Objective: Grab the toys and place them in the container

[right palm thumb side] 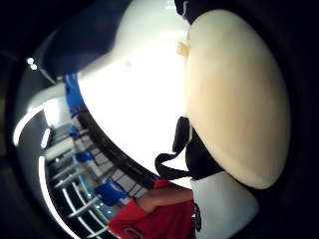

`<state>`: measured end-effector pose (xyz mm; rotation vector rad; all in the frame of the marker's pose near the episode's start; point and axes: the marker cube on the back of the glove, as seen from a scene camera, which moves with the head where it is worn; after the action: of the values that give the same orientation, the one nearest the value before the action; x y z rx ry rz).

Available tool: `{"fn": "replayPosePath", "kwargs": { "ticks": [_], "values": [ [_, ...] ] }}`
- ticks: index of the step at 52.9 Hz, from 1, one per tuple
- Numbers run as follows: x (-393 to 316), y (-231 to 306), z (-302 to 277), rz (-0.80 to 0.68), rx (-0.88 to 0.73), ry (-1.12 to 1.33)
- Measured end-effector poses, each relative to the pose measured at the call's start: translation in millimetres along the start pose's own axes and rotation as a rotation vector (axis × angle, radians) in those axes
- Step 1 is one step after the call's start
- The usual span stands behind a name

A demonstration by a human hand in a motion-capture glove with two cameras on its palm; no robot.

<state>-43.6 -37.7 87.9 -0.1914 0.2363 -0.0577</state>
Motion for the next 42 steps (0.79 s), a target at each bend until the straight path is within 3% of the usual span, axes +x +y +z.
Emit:
{"fn": "replayPosePath", "kwargs": {
  "ticks": [10, 21, 42],
  "values": [
    [-7.2, 0.4, 4.3, 0.027, 0.190, -0.005],
    [-5.0, -4.4, 2.4, -0.078, 0.304, -0.023],
    [12.4, -5.7, -19.2, -0.104, 0.297, -0.125]
  ]
}}
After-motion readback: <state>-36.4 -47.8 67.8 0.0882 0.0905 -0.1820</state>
